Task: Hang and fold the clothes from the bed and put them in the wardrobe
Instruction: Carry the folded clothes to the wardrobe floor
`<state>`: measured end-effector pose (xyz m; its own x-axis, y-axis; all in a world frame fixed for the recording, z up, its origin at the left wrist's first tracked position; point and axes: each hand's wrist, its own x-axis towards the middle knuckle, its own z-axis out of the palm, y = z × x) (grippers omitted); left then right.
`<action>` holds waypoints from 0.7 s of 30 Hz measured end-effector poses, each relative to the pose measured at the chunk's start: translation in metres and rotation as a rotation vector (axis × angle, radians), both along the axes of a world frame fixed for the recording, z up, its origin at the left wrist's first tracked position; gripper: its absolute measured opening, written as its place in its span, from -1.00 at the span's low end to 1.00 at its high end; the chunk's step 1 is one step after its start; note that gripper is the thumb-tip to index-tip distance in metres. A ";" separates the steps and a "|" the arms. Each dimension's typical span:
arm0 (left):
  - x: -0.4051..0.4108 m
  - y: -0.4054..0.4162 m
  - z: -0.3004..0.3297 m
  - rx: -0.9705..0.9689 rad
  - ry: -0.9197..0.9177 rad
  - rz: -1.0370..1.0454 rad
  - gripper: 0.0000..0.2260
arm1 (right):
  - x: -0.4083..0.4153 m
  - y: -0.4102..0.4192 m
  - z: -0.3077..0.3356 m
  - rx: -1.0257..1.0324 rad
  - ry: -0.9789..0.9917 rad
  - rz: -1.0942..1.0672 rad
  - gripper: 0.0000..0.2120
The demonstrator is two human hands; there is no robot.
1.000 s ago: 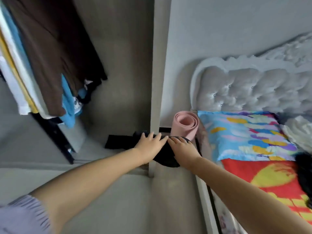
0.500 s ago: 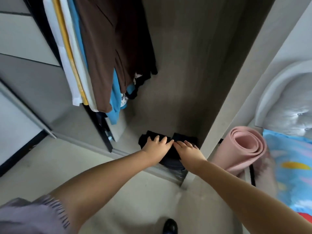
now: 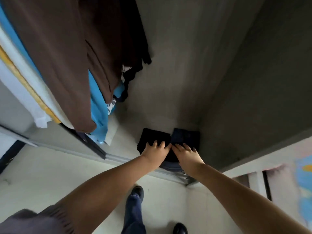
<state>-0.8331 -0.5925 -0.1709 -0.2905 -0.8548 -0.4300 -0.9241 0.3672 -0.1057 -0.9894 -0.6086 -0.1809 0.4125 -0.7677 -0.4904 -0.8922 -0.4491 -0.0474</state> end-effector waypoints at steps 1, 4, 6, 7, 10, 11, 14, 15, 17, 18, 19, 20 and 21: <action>0.007 -0.012 -0.008 0.004 -0.010 -0.030 -0.36 | 0.007 -0.008 -0.008 0.003 0.000 -0.026 -0.30; 0.025 -0.052 -0.031 0.034 -0.051 -0.119 -0.29 | 0.026 -0.034 -0.030 0.029 -0.024 -0.130 -0.28; 0.027 -0.077 -0.050 0.056 -0.049 -0.149 -0.32 | 0.033 -0.051 -0.047 0.046 0.000 -0.162 -0.24; 0.025 -0.087 -0.059 0.081 -0.045 -0.147 -0.33 | 0.033 -0.059 -0.058 0.046 0.019 -0.169 -0.24; 0.013 -0.118 -0.105 0.111 -0.036 -0.132 -0.34 | 0.025 -0.086 -0.106 0.014 0.031 -0.216 -0.36; 0.008 -0.130 -0.122 0.097 -0.026 -0.134 -0.35 | 0.020 -0.097 -0.124 -0.010 0.023 -0.234 -0.40; -0.010 -0.165 -0.177 0.045 0.043 -0.162 -0.36 | 0.000 -0.128 -0.175 -0.045 0.008 -0.295 -0.47; -0.017 -0.178 -0.195 0.015 0.060 -0.174 -0.37 | -0.008 -0.138 -0.193 -0.078 -0.001 -0.310 -0.48; -0.033 -0.205 -0.231 -0.033 0.077 -0.184 -0.40 | -0.024 -0.162 -0.224 -0.148 -0.017 -0.320 -0.49; -0.040 -0.219 -0.250 -0.076 0.075 -0.183 -0.41 | -0.032 -0.175 -0.239 -0.188 -0.020 -0.314 -0.49; -0.046 -0.231 -0.267 -0.119 0.074 -0.176 -0.40 | -0.038 -0.187 -0.254 -0.224 -0.019 -0.304 -0.47; -0.052 -0.242 -0.284 -0.150 0.107 -0.156 -0.40 | -0.045 -0.199 -0.268 -0.261 -0.011 -0.290 -0.44; -0.057 -0.251 -0.301 -0.170 0.169 -0.120 -0.41 | -0.051 -0.210 -0.284 -0.308 0.011 -0.272 -0.40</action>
<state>-0.8902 -0.8439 -0.4718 -0.4495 -0.8658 -0.2201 -0.8849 0.4653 -0.0231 -1.0399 -0.8188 -0.4646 0.1703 -0.9597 -0.2234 -0.9801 -0.1884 0.0624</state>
